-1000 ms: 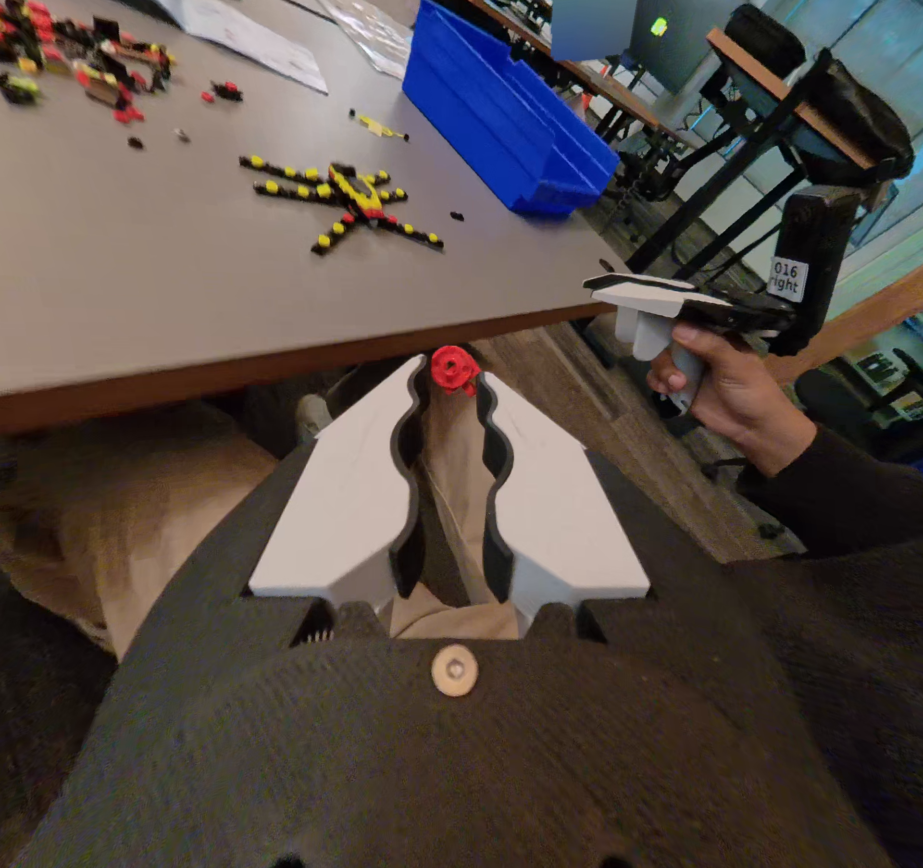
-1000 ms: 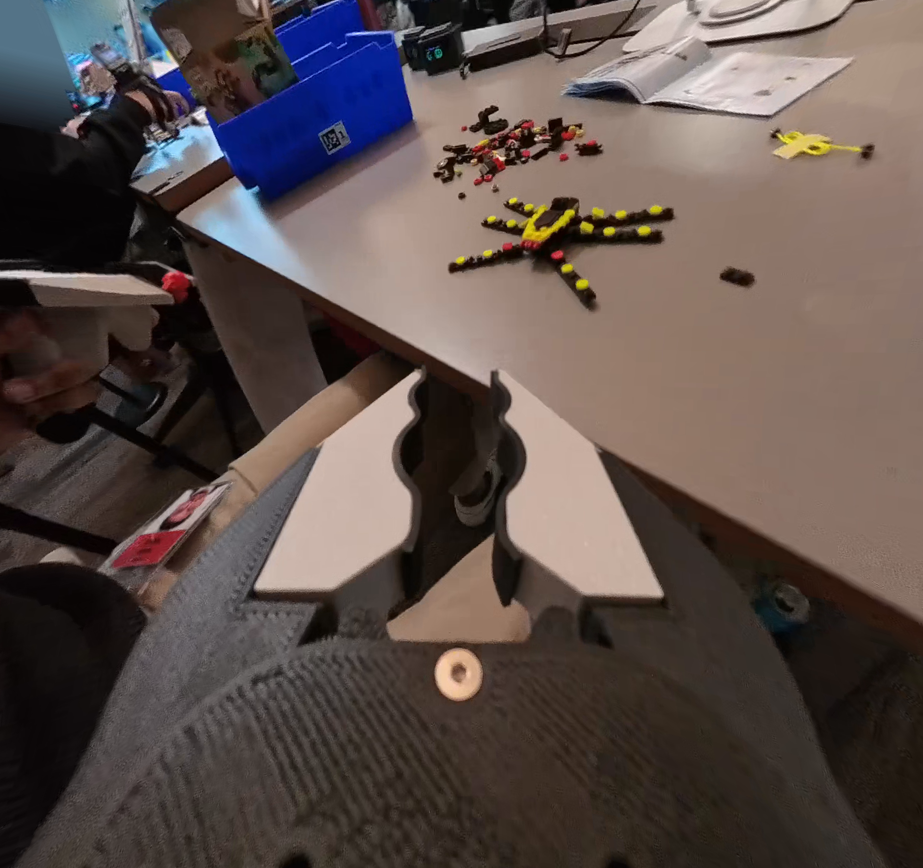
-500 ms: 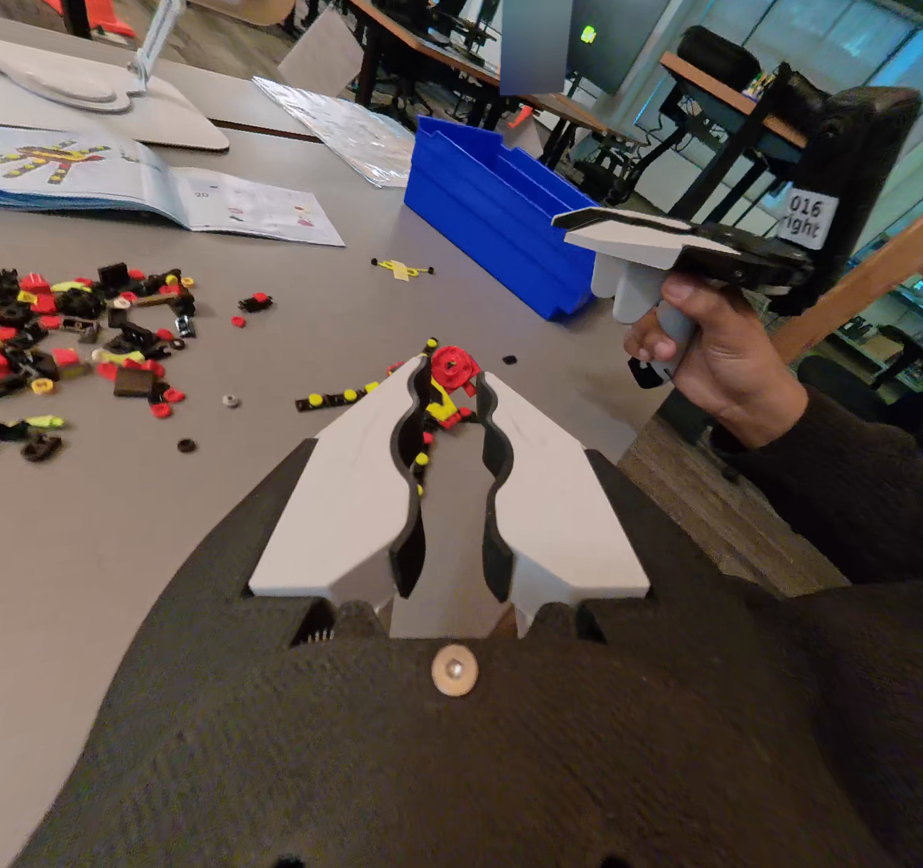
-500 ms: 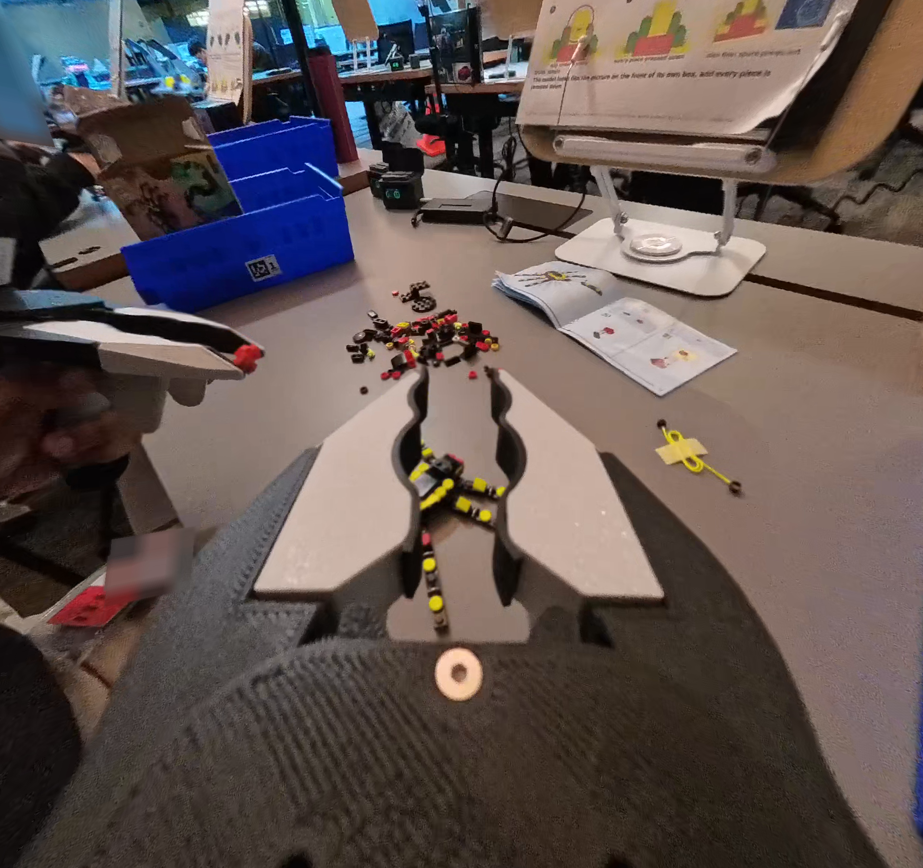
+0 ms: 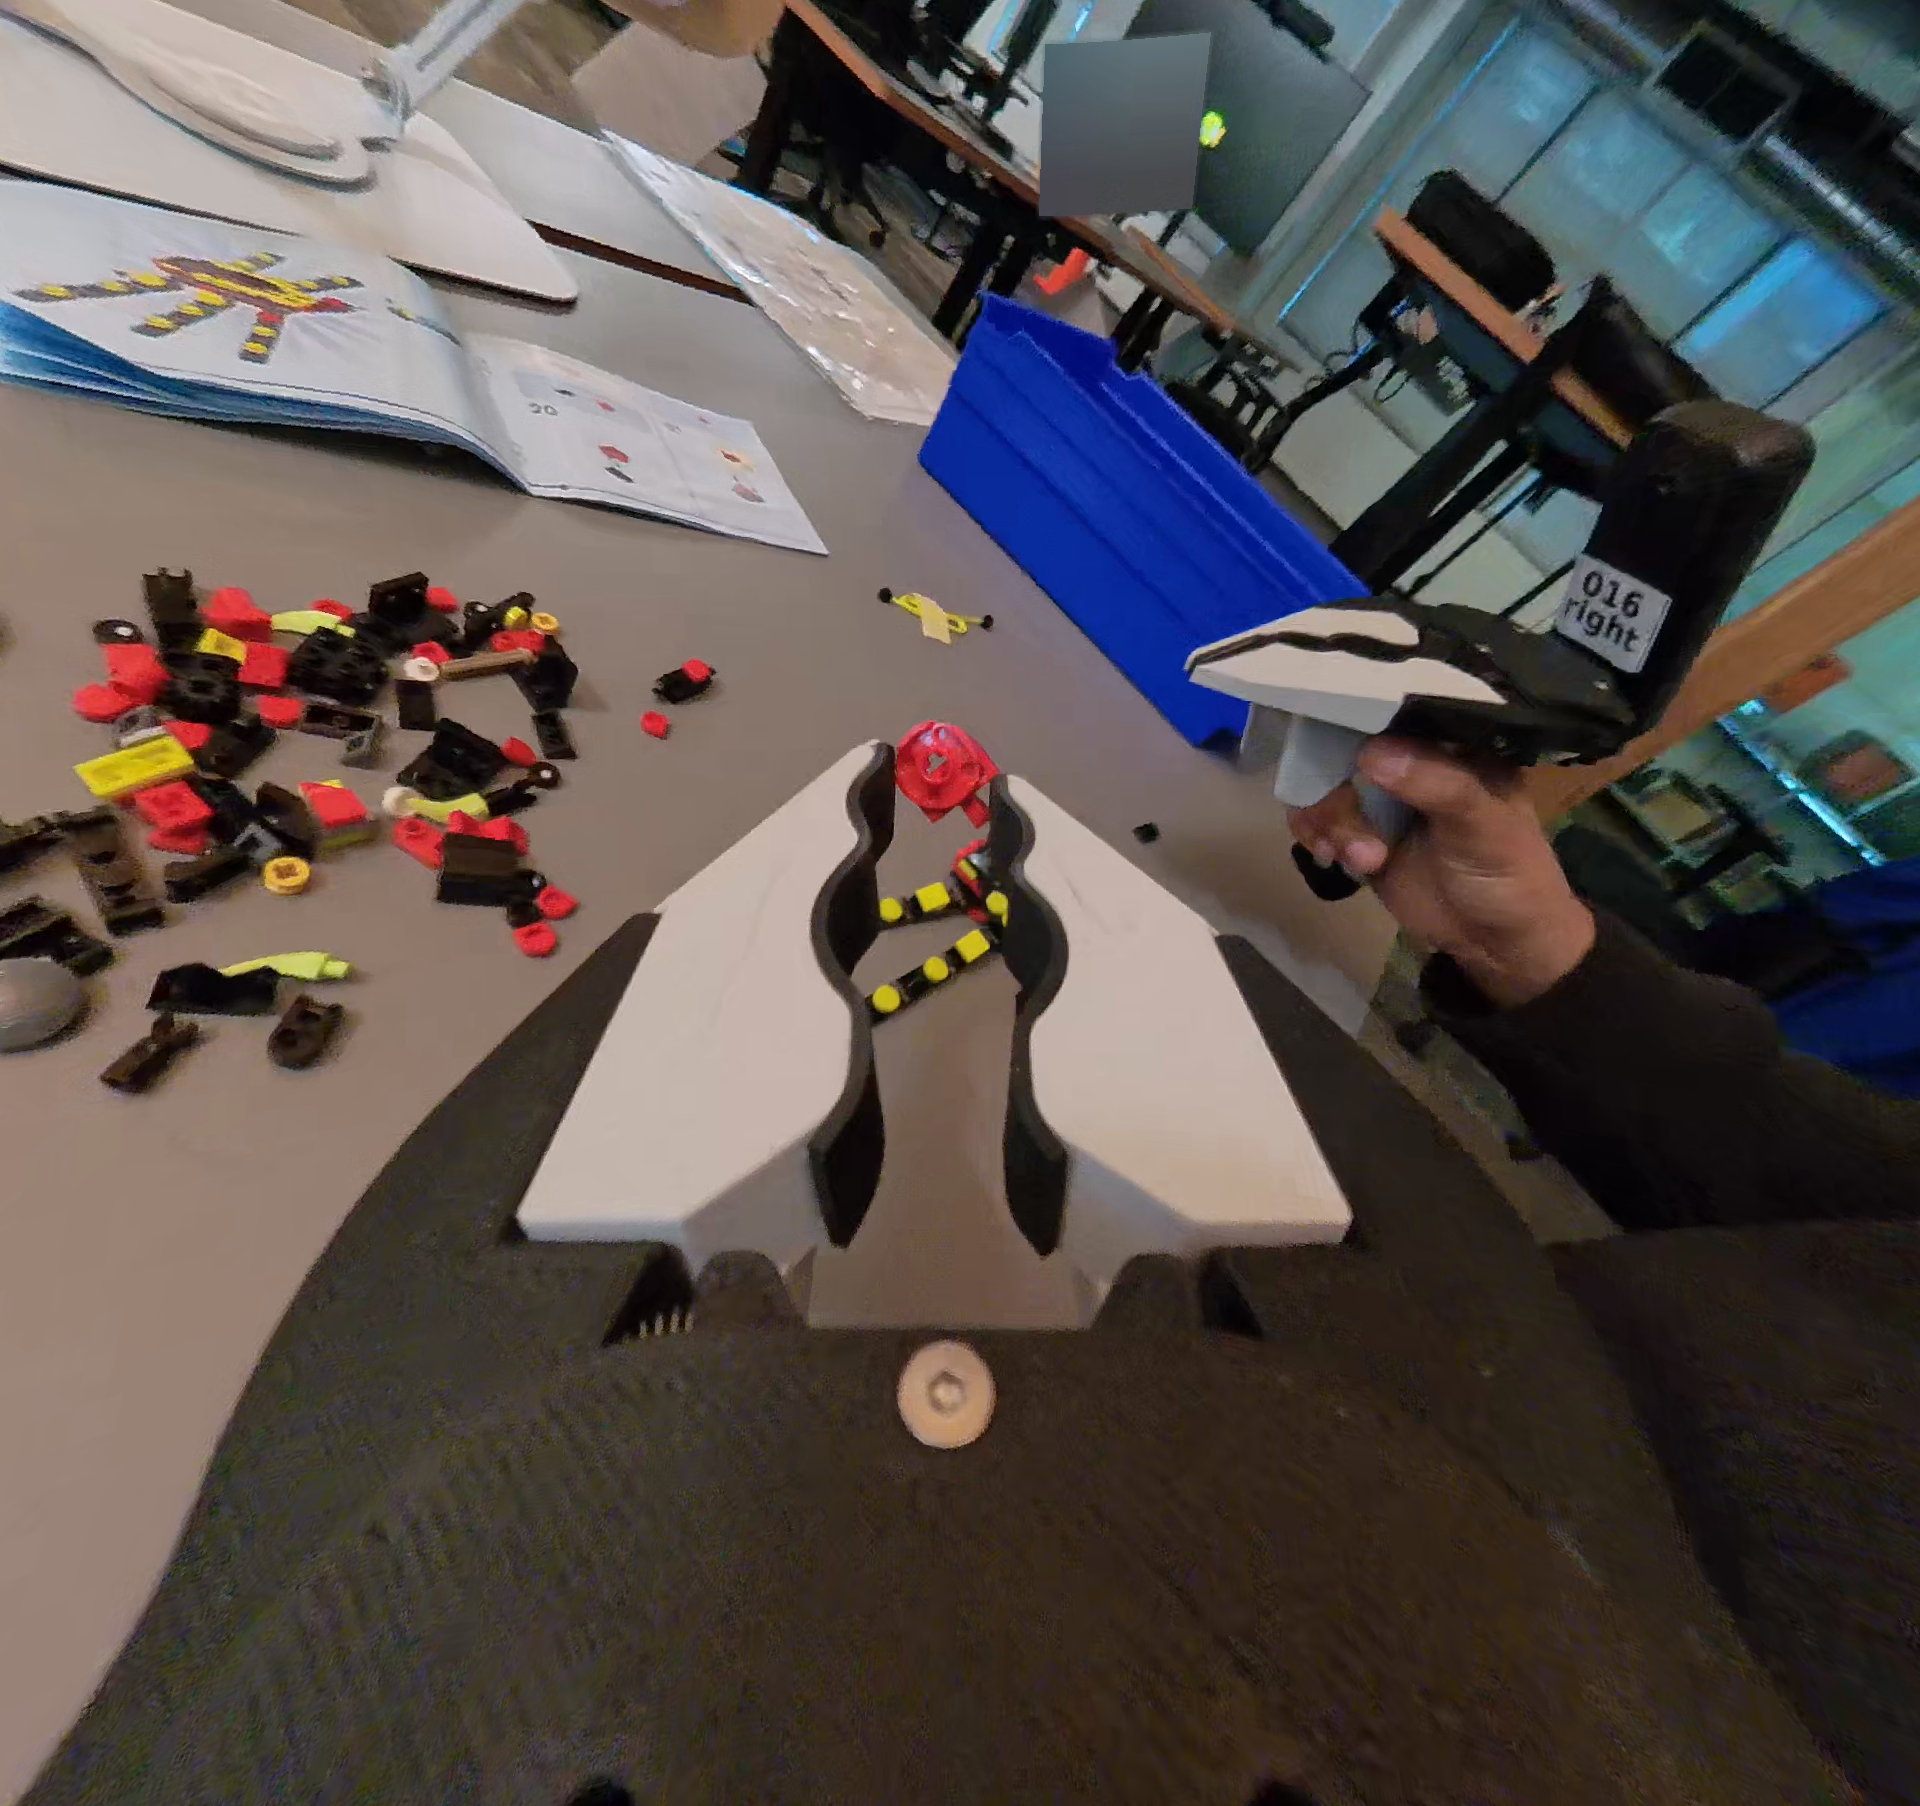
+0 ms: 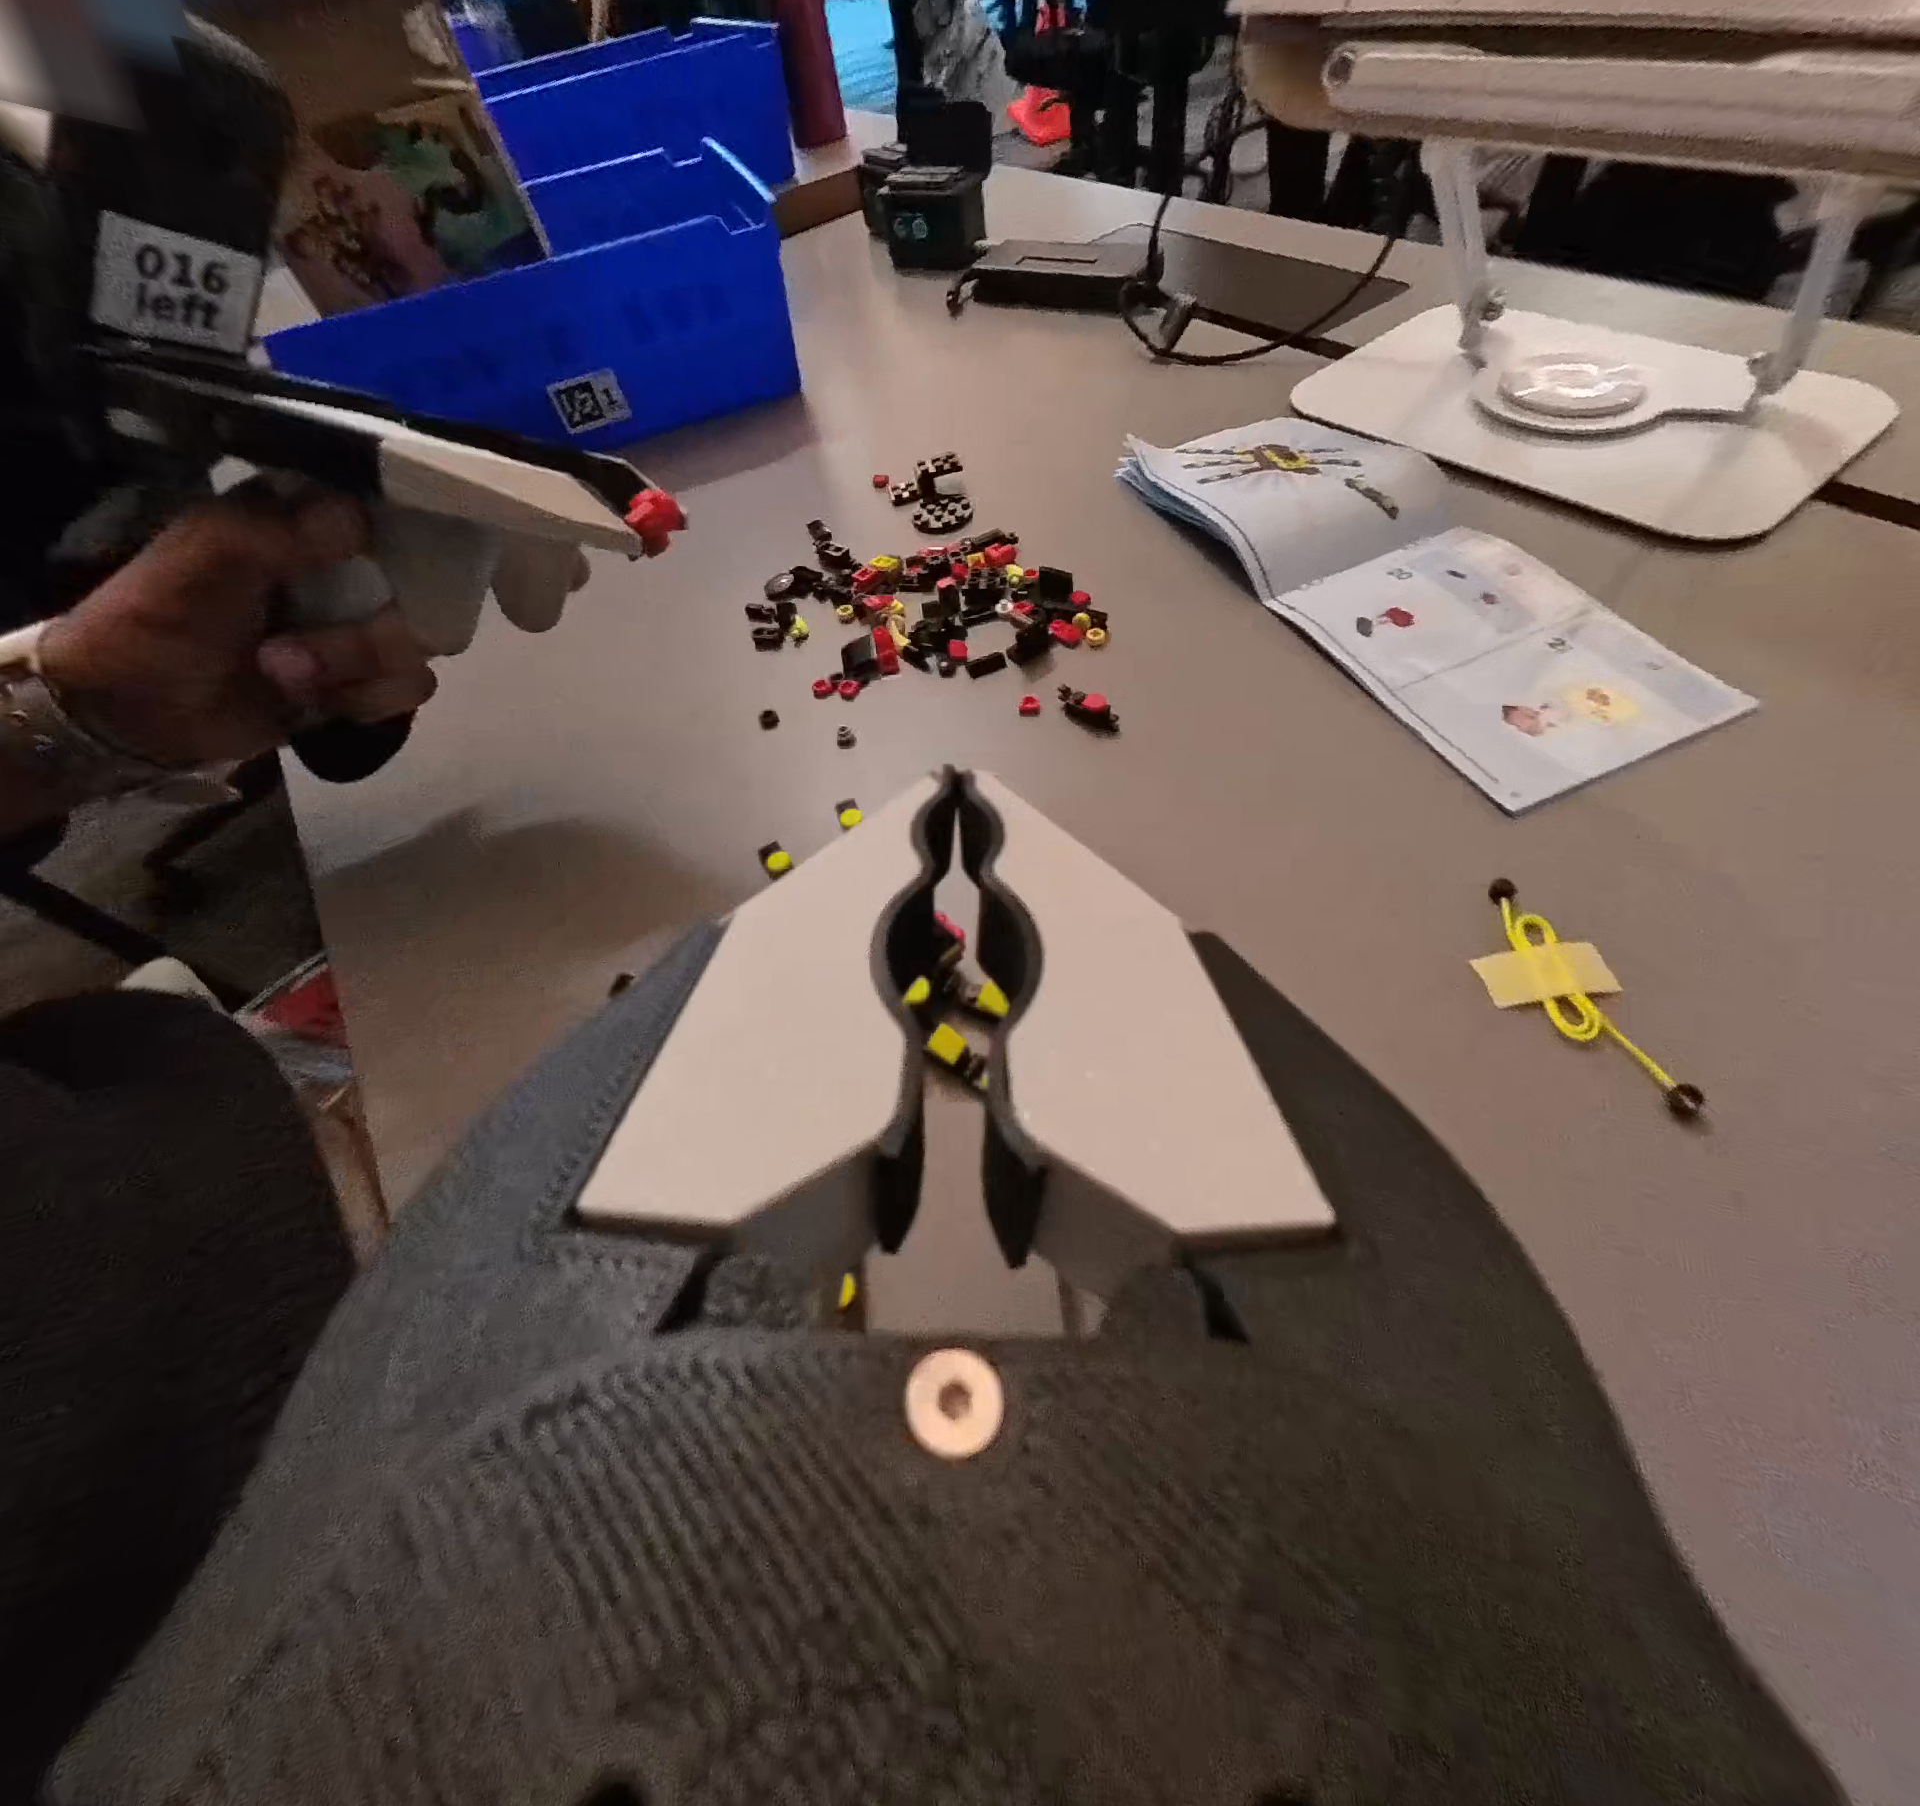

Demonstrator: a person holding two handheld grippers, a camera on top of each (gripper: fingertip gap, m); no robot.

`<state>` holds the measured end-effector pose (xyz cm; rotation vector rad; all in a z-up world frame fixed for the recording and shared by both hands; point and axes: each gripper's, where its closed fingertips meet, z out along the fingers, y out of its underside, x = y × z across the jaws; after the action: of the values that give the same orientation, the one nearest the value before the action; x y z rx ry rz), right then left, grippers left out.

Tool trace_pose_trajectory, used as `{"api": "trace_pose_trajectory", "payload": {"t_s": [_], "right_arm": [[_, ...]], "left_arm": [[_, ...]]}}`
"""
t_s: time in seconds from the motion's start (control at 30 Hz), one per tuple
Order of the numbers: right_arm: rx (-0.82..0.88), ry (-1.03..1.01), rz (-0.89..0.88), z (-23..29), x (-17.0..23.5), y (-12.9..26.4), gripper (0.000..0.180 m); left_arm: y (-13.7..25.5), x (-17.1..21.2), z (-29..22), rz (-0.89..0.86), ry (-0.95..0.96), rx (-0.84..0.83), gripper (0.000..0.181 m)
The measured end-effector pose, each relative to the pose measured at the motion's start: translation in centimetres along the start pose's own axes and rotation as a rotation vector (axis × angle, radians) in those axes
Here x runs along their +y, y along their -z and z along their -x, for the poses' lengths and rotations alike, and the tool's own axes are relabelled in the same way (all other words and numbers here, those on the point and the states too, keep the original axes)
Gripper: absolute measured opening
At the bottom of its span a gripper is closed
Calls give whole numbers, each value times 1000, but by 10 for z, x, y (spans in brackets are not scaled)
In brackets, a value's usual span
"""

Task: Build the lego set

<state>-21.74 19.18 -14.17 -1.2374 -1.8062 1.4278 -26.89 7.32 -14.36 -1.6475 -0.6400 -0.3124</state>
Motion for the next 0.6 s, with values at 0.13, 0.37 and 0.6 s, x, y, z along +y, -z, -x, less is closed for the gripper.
{"api": "trace_pose_trajectory", "payload": {"t_s": [0.13,0.37,0.6], "right_arm": [[0,66,49,-9,8,-5,0],[-55,38,43,-4,16,-17,0],[-50,153,38,36,15,-3,0]], "left_arm": [[-2,-3,1,2,0,26,15],[-8,-5,-7,-4,7,95,14],[-2,18,-55,63,-26,187,15]]}}
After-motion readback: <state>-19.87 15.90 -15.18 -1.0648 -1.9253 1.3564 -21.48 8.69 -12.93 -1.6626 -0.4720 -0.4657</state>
